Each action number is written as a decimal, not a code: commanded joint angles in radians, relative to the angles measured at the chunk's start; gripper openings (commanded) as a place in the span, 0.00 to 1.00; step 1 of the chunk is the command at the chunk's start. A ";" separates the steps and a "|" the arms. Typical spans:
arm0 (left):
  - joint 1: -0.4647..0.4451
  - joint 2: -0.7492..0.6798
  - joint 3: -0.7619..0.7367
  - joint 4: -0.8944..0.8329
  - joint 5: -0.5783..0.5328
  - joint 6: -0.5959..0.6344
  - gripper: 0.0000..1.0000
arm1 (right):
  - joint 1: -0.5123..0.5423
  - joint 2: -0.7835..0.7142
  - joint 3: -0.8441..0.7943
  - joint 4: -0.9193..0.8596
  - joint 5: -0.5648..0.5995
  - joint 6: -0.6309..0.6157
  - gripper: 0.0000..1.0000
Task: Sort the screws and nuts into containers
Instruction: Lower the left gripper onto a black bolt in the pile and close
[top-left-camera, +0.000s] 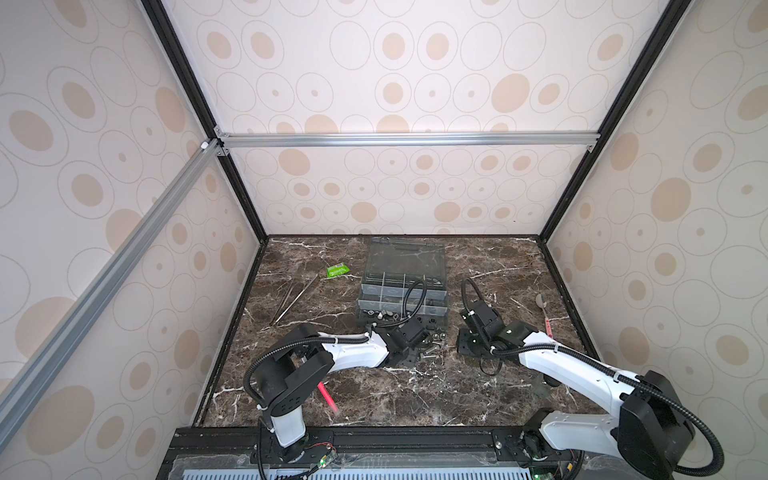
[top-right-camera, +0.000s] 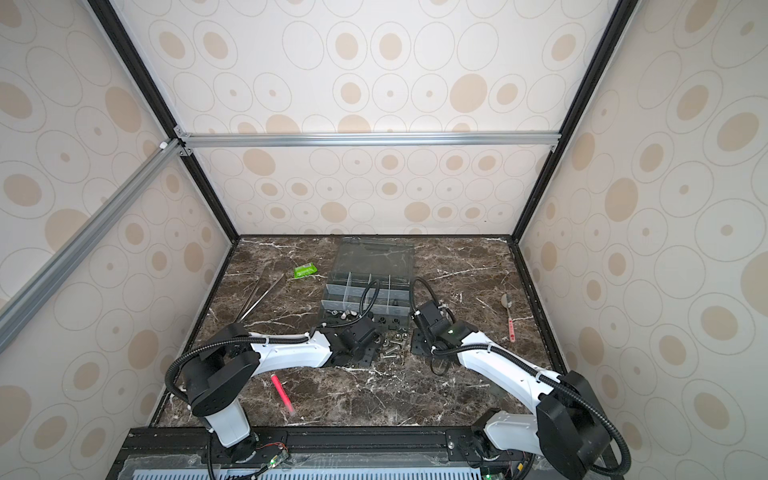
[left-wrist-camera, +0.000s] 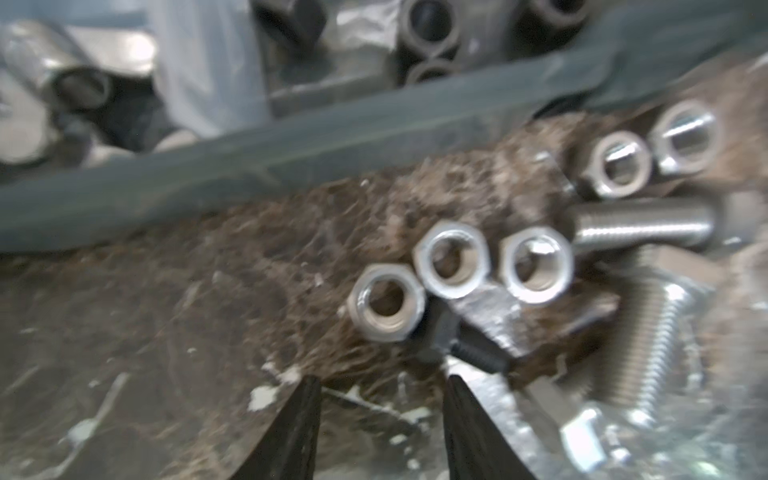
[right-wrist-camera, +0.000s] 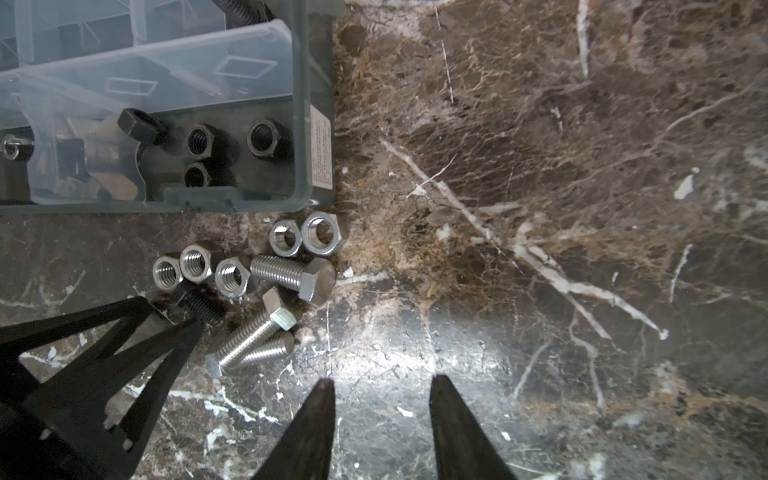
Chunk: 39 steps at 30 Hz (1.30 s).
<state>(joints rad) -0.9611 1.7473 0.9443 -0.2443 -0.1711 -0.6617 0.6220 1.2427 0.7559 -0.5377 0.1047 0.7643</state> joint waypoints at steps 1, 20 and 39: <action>-0.004 -0.029 -0.012 -0.050 -0.023 -0.011 0.47 | 0.009 -0.018 -0.012 -0.013 0.008 0.020 0.41; -0.014 0.010 0.095 -0.017 -0.021 -0.017 0.48 | 0.010 -0.022 -0.009 -0.021 0.008 0.024 0.41; -0.014 0.003 0.016 -0.017 -0.061 -0.029 0.42 | 0.012 -0.034 -0.022 -0.020 0.015 0.032 0.41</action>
<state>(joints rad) -0.9680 1.7828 0.9833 -0.2440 -0.1982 -0.6701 0.6228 1.2236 0.7486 -0.5385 0.1055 0.7784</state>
